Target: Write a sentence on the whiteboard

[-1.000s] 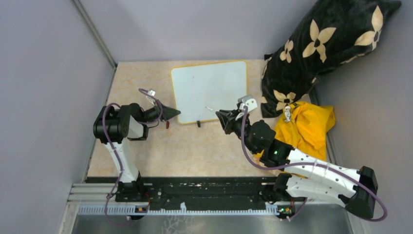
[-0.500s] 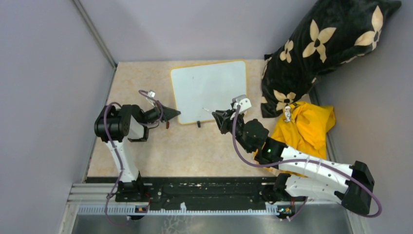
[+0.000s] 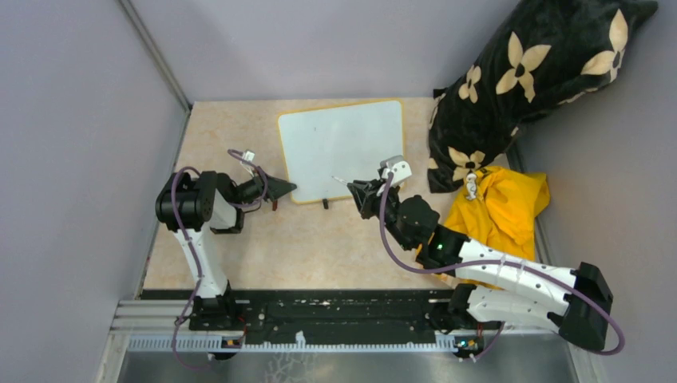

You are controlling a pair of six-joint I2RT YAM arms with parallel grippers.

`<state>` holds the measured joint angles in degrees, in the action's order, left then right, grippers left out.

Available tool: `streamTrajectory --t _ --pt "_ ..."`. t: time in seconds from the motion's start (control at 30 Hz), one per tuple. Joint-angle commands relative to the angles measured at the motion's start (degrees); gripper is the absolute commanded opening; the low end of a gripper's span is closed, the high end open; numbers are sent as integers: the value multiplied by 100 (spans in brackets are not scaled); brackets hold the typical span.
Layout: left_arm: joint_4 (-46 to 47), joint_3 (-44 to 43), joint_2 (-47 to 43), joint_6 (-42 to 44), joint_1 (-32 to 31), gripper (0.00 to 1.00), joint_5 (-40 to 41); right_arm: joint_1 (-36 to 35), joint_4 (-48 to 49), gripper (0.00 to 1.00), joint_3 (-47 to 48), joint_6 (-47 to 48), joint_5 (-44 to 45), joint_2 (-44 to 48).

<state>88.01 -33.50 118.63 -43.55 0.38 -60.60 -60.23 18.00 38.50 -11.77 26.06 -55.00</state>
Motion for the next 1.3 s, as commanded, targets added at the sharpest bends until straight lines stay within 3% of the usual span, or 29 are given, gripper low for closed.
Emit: streamTrajectory --t 0.0,0.17,0.37,1.27 --pt "393 47 85 22 -16 37 -26 -32 301 0 -9 -56 76 -51" --pt "393 54 86 22 -19 27 3 -33 372 0 -1 -71 69 -120" --pt "401 54 103 22 -17 23 16 -33 429 0 8 -71 46 -196" --pt "489 82 140 -14 -21 16 71 -20 727 0 229 226 410 -515"
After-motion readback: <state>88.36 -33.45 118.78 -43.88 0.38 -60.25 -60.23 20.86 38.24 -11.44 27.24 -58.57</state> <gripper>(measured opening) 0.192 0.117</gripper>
